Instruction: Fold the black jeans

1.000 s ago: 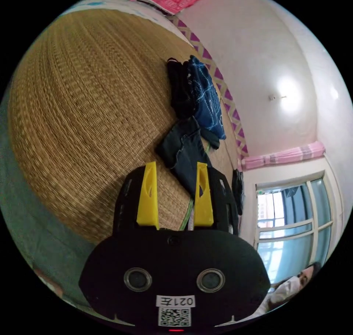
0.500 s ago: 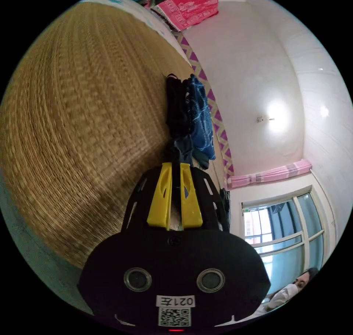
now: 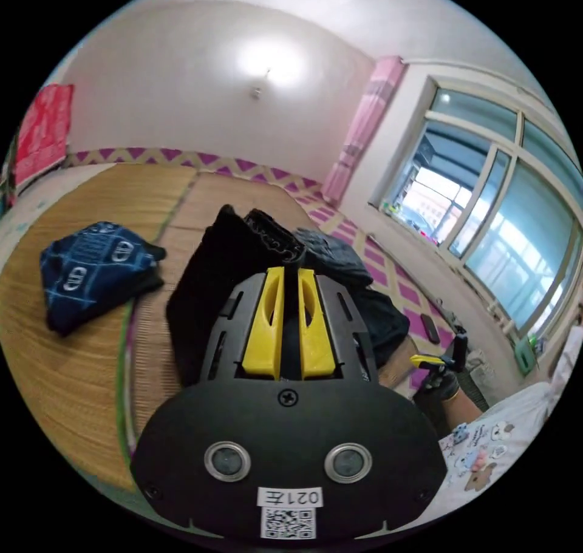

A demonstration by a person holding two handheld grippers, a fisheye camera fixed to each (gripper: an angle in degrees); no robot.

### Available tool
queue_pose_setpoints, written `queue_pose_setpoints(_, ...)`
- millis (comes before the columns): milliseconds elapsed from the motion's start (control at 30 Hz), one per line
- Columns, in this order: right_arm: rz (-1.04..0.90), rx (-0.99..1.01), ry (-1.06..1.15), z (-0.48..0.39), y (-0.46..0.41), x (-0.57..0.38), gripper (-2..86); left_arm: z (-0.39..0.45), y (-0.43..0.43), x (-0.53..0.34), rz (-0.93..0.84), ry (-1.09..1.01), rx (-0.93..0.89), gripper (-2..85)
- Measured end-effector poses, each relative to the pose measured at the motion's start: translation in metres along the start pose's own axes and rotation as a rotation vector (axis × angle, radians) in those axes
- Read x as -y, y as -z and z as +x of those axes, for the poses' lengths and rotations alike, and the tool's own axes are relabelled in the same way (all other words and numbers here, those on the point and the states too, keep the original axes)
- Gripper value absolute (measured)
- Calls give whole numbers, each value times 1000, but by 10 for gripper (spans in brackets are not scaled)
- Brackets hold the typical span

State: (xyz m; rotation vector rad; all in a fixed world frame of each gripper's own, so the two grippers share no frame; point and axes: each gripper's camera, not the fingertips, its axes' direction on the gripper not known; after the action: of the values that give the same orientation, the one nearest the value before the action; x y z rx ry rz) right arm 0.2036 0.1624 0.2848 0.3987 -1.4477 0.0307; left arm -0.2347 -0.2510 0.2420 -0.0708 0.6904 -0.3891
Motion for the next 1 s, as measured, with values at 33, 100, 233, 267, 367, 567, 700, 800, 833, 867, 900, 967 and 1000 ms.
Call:
queue_pose_setpoints(33,5,-8,-3,1,7,0,18,4,-24,-6,-36,8,-13,20)
queue_pose_setpoints(100,11,-24,-10,2,17,-1,18,11,-115,-41,-191,61,-46,17)
queue_pose_setpoints(233,20,-40,-37,10,40,-1,18,14,-176,-87,-262,82,-80,10)
queue_pose_setpoints(267,23,-46,-40,12,44,-1,18,21,-172,-89,-225,55,-66,9)
queue_pose_setpoints(367,44,-58,-65,23,57,4,20,41,-167,-96,-161,-6,-87,9)
queue_pose_setpoints(567,114,-54,-133,45,71,36,46,34,-248,-144,-345,37,-126,31)
queue_pose_setpoints(700,225,-134,-333,75,97,58,98,17,-240,-165,-263,36,-278,51)
queue_pose_setpoints(800,352,-136,-525,113,123,63,126,12,-231,-181,-221,-36,-382,42)
queue_pose_setpoints(833,383,-152,-577,127,130,67,134,10,-227,-184,-207,-43,-395,34)
queue_pose_setpoints(867,392,-164,-600,133,133,69,138,7,-218,-190,-175,-54,-409,19)
queue_pose_setpoints(900,410,-166,-645,147,137,73,144,4,-209,-196,-151,-58,-401,6)
queue_pose_setpoints(967,413,-145,-702,168,139,81,154,-2,-198,-203,-139,-68,-379,-4)
queue_pose_setpoints(1000,404,-136,-729,182,138,89,162,-6,-191,-208,-126,-70,-373,-6)
